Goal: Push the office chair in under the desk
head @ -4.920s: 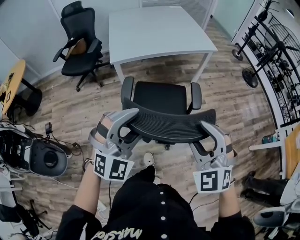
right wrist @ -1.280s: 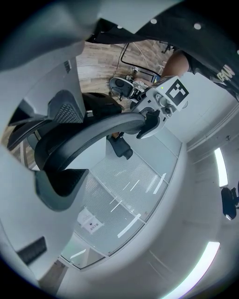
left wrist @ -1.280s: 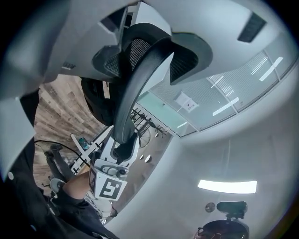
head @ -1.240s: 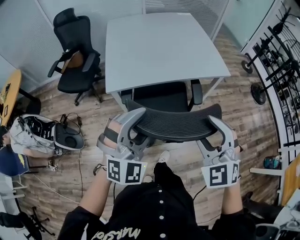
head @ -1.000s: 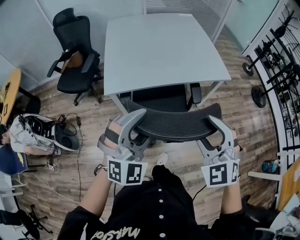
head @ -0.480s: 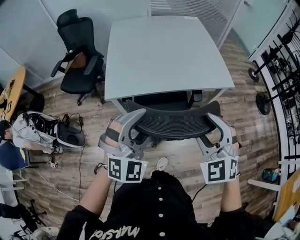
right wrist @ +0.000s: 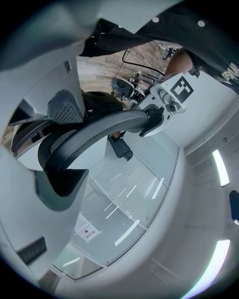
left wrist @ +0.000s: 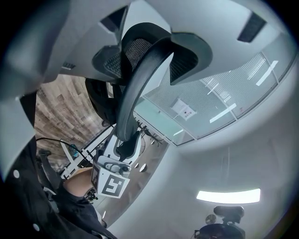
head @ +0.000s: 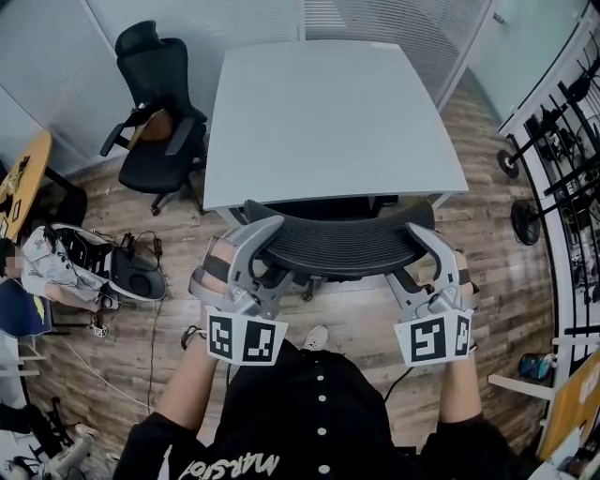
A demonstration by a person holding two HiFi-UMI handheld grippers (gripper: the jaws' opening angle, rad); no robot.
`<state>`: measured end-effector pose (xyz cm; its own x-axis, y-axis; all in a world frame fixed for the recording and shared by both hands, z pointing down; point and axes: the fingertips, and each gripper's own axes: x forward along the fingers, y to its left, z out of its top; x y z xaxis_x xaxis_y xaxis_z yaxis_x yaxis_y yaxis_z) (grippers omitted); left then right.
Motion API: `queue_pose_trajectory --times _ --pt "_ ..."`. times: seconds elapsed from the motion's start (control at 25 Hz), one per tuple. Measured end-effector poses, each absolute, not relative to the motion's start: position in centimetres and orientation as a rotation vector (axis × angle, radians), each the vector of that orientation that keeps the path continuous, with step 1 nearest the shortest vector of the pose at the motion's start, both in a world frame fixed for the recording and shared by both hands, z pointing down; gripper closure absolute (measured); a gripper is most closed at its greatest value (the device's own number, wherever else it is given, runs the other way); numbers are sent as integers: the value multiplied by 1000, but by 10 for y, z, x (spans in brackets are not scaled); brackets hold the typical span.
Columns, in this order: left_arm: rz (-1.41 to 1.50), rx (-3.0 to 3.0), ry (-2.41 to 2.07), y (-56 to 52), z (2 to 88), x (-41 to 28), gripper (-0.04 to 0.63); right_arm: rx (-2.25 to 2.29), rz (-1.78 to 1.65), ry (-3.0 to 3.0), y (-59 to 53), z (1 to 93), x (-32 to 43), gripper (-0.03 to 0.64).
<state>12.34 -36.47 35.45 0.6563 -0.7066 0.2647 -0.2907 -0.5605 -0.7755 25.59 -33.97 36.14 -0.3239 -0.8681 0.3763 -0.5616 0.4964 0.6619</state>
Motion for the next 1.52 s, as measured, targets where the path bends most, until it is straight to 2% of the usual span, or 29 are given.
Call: queue_pose_trajectory --times 1.52 --pt "-779 -2132 850 -444 355 126 331 1116 -578 -2054 -431 362 260 334"
